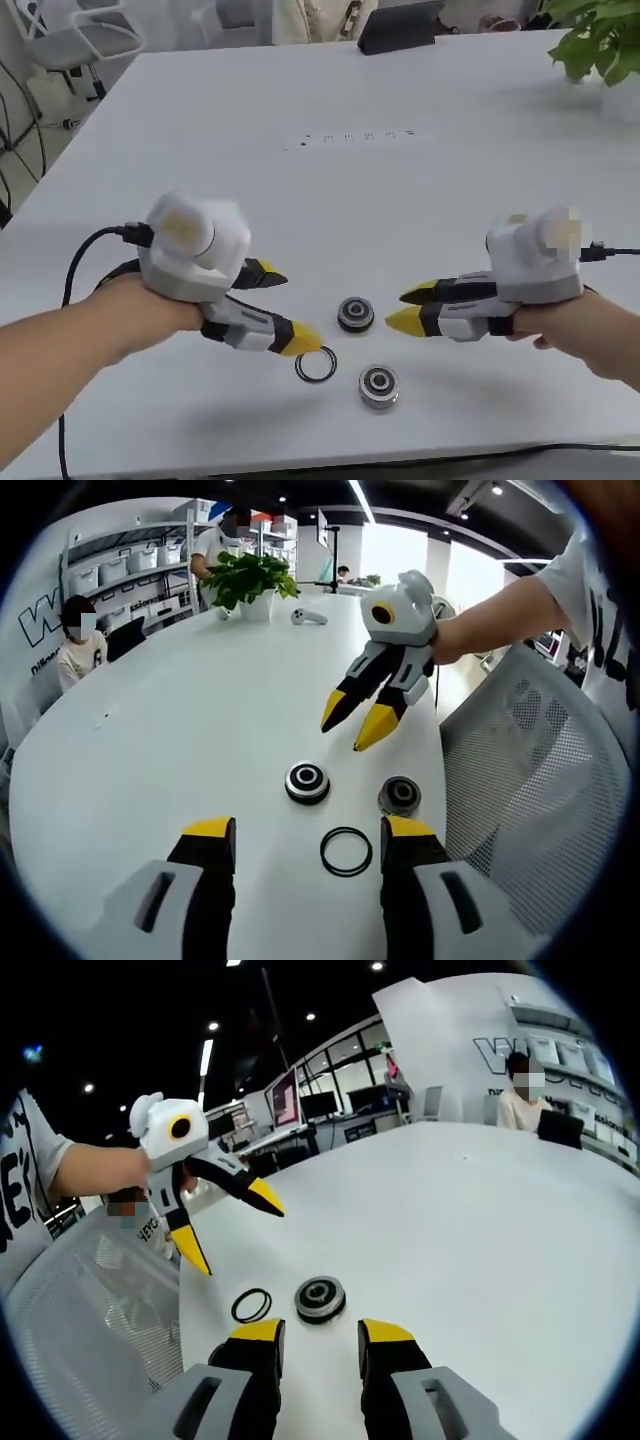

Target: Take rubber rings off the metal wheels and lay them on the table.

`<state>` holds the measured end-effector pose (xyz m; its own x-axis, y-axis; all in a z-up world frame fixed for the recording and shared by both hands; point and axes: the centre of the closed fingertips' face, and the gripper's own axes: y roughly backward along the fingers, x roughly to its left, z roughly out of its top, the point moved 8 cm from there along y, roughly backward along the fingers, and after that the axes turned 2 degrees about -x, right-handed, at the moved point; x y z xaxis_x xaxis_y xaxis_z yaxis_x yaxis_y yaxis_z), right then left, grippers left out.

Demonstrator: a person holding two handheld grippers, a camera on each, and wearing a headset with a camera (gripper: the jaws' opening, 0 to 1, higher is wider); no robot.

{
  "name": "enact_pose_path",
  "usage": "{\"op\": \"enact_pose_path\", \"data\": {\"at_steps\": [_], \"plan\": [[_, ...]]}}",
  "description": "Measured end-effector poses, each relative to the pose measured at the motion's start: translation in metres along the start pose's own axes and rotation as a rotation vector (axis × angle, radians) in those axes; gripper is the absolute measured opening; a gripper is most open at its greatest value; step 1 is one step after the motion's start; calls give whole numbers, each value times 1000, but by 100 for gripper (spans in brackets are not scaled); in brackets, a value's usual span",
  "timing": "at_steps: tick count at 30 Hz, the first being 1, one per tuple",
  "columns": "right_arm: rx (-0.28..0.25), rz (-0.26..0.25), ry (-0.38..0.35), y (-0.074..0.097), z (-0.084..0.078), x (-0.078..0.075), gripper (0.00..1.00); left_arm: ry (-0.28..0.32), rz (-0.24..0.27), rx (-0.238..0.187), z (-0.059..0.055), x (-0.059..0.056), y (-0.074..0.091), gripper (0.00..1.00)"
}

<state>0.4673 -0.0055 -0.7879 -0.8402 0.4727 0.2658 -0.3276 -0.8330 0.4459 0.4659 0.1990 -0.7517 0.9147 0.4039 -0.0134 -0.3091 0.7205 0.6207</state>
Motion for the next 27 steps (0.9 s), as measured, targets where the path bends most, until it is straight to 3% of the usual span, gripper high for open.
{"op": "enact_pose_path", "data": {"at_steps": [17, 27], "plan": [[15, 11, 2, -14, -8, -12, 27, 20, -37, -3, 3, 7, -31, 44], [16, 11, -10, -16, -11, -15, 27, 16, -69, -4, 6, 4, -46, 36]]}}
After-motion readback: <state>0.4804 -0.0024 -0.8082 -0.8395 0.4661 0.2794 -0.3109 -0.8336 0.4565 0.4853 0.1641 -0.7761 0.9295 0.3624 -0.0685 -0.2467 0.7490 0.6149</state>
